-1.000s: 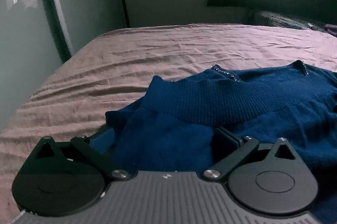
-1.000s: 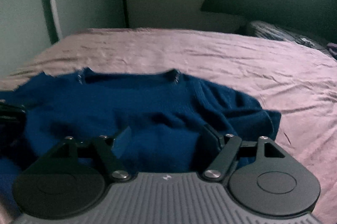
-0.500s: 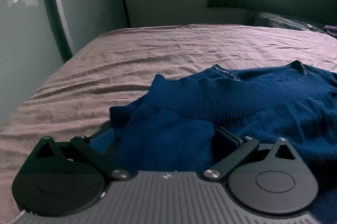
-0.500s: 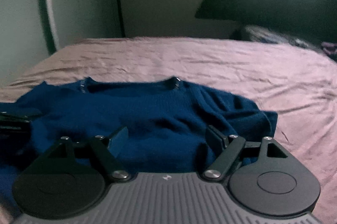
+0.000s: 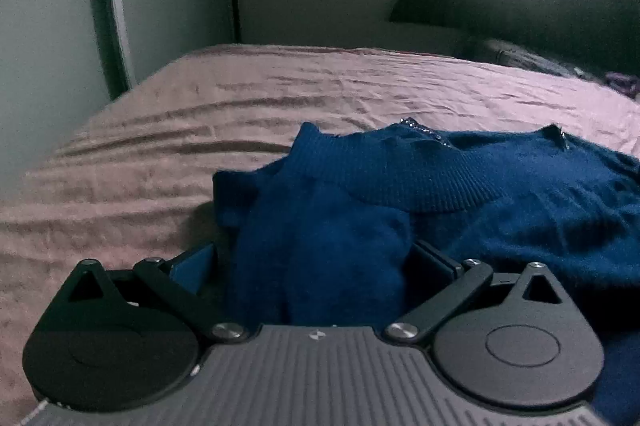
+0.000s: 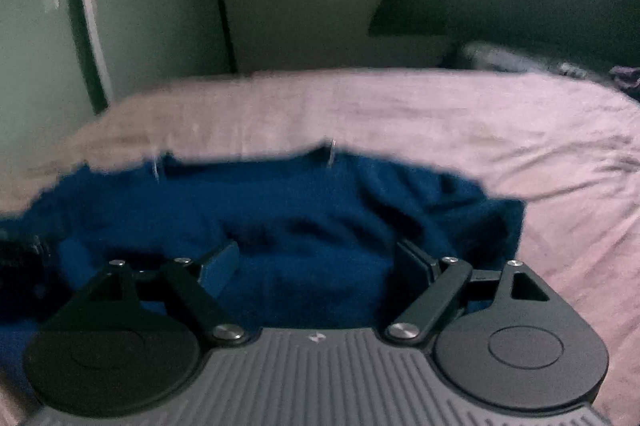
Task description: Fold small clothes
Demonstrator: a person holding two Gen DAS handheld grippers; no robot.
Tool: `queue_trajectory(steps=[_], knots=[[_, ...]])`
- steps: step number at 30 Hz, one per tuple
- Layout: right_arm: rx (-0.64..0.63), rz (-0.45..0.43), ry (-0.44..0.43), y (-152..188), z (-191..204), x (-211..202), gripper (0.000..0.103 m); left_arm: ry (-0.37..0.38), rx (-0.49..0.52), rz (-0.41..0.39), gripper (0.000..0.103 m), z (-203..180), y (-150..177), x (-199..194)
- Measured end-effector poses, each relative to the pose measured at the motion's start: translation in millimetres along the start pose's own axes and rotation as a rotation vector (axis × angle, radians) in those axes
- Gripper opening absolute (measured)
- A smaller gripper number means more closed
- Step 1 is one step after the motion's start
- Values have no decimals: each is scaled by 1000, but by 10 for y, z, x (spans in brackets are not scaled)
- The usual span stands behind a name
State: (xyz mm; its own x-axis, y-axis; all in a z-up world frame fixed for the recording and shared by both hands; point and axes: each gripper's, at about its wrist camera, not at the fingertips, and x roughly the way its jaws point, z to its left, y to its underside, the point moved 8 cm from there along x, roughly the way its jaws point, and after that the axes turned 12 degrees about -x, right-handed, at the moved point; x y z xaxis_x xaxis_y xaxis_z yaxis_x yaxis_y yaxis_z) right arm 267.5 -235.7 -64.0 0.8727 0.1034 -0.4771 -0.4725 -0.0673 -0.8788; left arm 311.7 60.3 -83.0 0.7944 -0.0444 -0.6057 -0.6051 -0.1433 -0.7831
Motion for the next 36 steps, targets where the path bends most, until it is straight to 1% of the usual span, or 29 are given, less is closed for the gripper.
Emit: queue_trajectory(steps=[2,4,5,8,10,11,12,13,15,16,17,19,20,21,22,23,24,26,28,30,32,33,34,35,36], knots=[[-3,-7,22,-116,-141,13,85,-1,-12,19,103,13,-11,-15],[-15,31,14,-195,-268,148,85,-1,2,30,102,-5,-84,-64],[-25,50,3,-216,-312,227,85,0,11,20,102,-16,-142,-92],[-56,108,-19,-233,-401,486,84,-11,28,-39,102,-30,-369,-138],[-41,123,-58,-234,-421,640,84,-27,42,-66,102,-12,-508,-108],[-25,132,-84,-232,-423,723,82,-37,54,-68,102,-2,-558,-67],[-11,144,-102,-219,-419,790,75,-46,66,-63,101,12,-595,-9],[-4,153,-117,-203,-400,826,70,-48,74,-56,98,26,-615,45],[-7,164,-143,-185,-339,883,47,-32,80,-26,89,32,-617,161],[-15,160,-152,-183,-305,893,42,-16,75,-7,88,38,-609,225],[-24,157,-160,-183,-276,887,33,-3,65,5,83,52,-589,258],[-46,156,-157,-181,-263,896,21,21,36,33,68,80,-562,361],[-40,154,-160,-182,-276,900,11,34,13,45,57,88,-558,389],[-25,150,-163,-183,-291,898,10,50,-18,50,40,98,-554,386],[-19,140,-157,-195,-303,885,10,77,-52,59,32,87,-551,380],[-19,125,-142,-210,-317,857,9,98,-65,65,17,66,-554,373],[-21,106,-125,-232,-326,815,9,108,-60,66,5,32,-562,365],[-32,74,-102,-284,-346,735,9,100,-21,27,4,-37,-604,311],[-59,53,-63,-331,-364,664,9,131,-5,-9,4,-103,-646,255],[-90,54,-19,-335,-382,634,9,137,3,-4,4,-144,-636,291],[-105,112,-12,-257,-392,719,9,106,28,47,6,-149,-541,450],[-105,147,-14,-202,-391,779,10,95,30,58,11,-136,-503,492],[-105,174,-16,-156,-384,816,11,85,31,45,16,-120,-498,489],[-104,177,-10,-145,-380,819,13,71,37,31,25,-105,-513,454],[-98,168,14,-166,-389,779,22,69,40,23,39,-101,-526,407]])
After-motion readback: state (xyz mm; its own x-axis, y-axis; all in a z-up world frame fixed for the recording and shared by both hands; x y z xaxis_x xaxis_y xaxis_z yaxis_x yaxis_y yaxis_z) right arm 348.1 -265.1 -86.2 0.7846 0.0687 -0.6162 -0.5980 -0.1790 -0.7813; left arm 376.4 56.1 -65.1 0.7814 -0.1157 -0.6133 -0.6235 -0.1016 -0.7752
